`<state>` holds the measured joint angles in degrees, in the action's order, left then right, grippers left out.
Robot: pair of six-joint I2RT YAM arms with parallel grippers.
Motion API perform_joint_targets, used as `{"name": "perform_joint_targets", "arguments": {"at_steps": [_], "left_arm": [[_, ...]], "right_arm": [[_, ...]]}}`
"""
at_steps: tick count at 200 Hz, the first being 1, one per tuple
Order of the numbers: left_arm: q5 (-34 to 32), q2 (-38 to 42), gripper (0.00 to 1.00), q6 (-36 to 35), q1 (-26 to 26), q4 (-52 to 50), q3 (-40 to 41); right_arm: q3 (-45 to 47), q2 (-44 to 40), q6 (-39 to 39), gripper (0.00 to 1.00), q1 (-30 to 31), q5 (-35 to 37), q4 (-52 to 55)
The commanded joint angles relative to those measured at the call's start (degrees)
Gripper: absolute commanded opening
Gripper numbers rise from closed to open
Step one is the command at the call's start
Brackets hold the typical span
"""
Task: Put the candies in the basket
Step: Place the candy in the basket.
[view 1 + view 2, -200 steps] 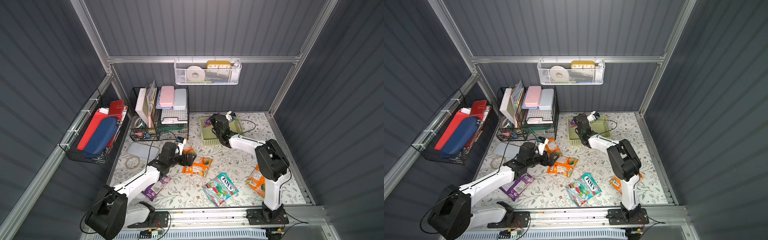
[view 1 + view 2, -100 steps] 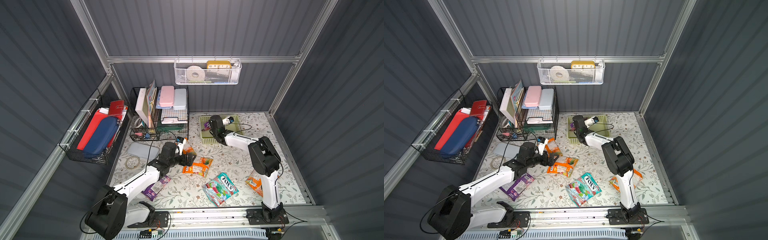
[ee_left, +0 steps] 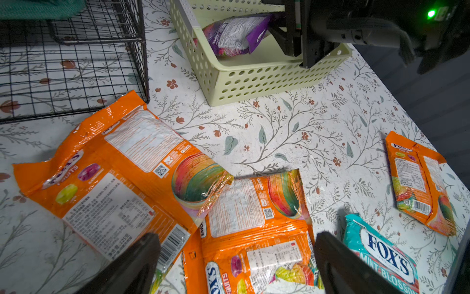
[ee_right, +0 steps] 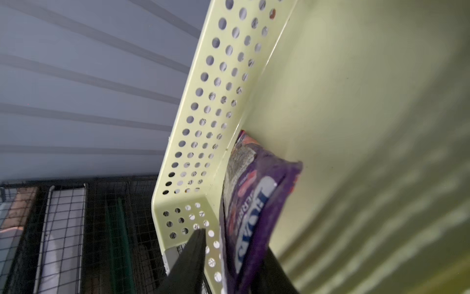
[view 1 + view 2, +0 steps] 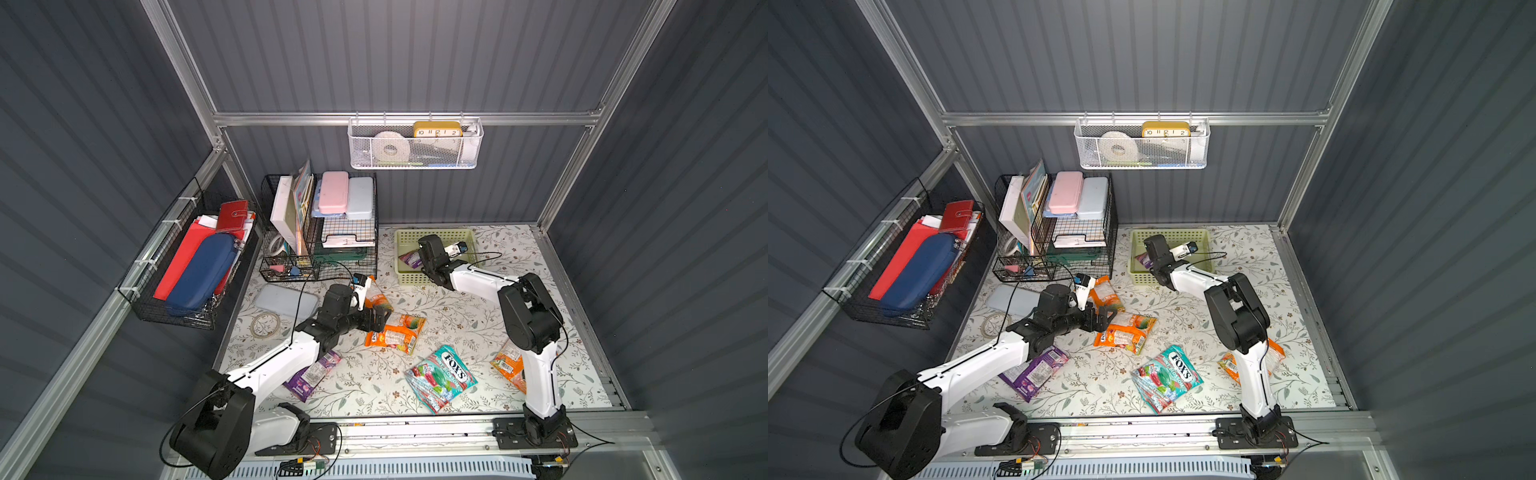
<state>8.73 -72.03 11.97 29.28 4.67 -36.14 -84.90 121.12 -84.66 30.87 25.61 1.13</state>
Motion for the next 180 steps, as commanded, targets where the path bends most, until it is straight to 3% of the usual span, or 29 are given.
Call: {"name": "perform_joint_targets", "arguments": {"at_steps": [1, 72, 131, 180], "left_arm": [[-0.3, 0.5, 0.99, -1.0, 0.2, -1.1, 0.4], [-2.6, 0.7, 0.99, 0.3, 0.2, -1.0, 0.5], [-5.6, -0.2, 0.99, 4.1, 0.2, -4.9, -1.5], [0.4, 1.8, 0.99, 2.0, 0.1, -3.8, -0.6]], "right_arm": [[1.1, -1.5, 0.2, 0.4, 0.2, -1.5, 1.0], [5.1, -8.8, 10.1, 0.63, -1.6, -2.2, 4.1], [9.6, -19.0, 29.2, 0.71, -2.8, -9.3, 10.7], [16.1, -28.0, 39.9, 0.73, -2.8, -19.8, 22.4]]}}
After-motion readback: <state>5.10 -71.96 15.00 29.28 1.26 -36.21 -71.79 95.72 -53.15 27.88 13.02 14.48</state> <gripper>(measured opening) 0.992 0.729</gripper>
